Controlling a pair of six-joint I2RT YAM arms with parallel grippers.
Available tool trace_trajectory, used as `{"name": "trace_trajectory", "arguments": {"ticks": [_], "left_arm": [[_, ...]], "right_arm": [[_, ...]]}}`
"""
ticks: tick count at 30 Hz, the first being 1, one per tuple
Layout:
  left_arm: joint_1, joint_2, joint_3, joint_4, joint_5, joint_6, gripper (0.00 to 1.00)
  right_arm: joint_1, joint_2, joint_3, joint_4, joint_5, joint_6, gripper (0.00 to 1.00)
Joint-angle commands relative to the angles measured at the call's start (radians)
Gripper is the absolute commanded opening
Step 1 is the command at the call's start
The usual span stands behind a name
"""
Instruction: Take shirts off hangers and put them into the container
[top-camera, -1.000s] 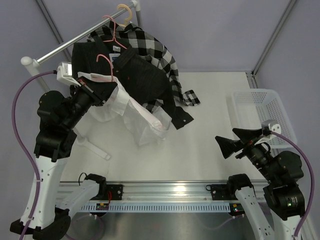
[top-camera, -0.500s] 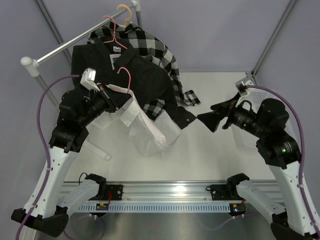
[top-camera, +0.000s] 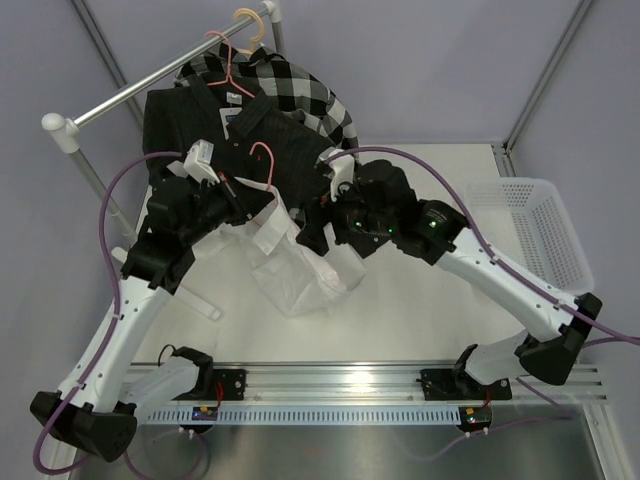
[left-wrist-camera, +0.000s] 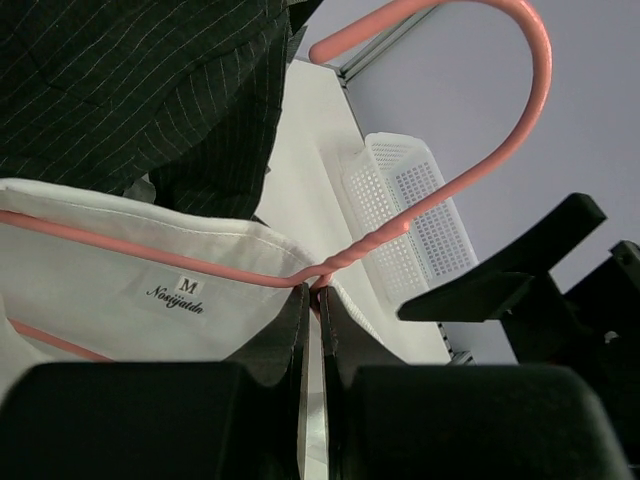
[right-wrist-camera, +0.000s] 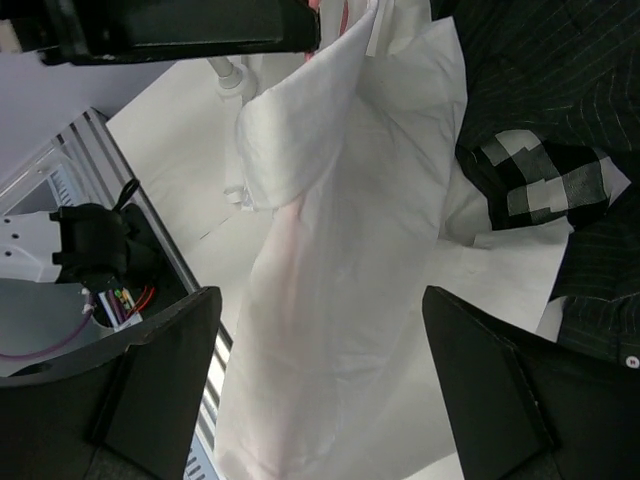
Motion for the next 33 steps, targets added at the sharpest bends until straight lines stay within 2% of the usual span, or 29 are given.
{"name": "trace_trajectory", "arguments": {"ticks": [1,12,15,16,18,19,21,22,24,25,28,29,32,33], "left_arm": [[-0.007,-0.034,-0.009,0.087,-0.031,0.014,0.0],[-0.005,-0.036,-0.024,0.09,-0.038,0.011,0.0],[-0.005,-0.04,-0.029,0.089,-0.044,0.016,0.0],[-0.005,-0.042,-0.03,0.089,-0.044,0.017,0.0],[-0.005,-0.045,-0.032,0.09,-0.044,0.019,0.0],[-0.005,-0.048,-0.032,0.09,-0.044,0.02,0.0],[-0.005,-0.053,-0.029,0.089,-0.044,0.023,0.0],[-0.005,-0.059,-0.029,0.089,-0.044,0.026,0.0],[-0.005,-0.068,-0.03,0.089,-0.048,0.036,0.02],[-0.005,-0.079,-0.03,0.087,-0.048,0.045,0.22],[-0.005,-0.099,-0.03,0.087,-0.045,0.068,0.6],[-0.005,-0.115,-0.029,0.086,-0.044,0.091,0.77],[-0.005,-0.155,-0.026,0.078,-0.032,0.166,0.95],[-0.005,-0.169,-0.026,0.078,-0.012,0.189,0.98]], "right_arm": [[0.035,0.041,0.085,0.024,0.059,-0.024,0.89],[0.098,0.188,0.129,0.05,0.095,-0.022,0.68],[0.098,0.203,0.132,0.051,0.112,-0.021,0.55],[0.098,0.202,0.131,0.053,0.118,-0.021,0.47],[0.1,0.199,0.125,0.057,0.128,-0.021,0.38],[0.098,0.196,0.123,0.057,0.141,-0.021,0.29],[0.098,0.188,0.115,0.051,0.154,-0.019,0.19],[0.098,0.178,0.115,0.045,0.158,-0.019,0.07],[0.098,0.164,0.115,0.031,0.174,-0.019,0.0],[0.098,0.147,0.115,0.016,0.172,-0.022,0.0],[0.098,0.116,0.132,-0.019,0.214,-0.028,0.0],[0.097,0.108,0.156,-0.056,0.233,-0.036,0.0],[0.098,0.081,0.21,-0.137,0.267,-0.056,0.0],[0.098,0.066,0.229,-0.16,0.292,-0.063,0.0]]}}
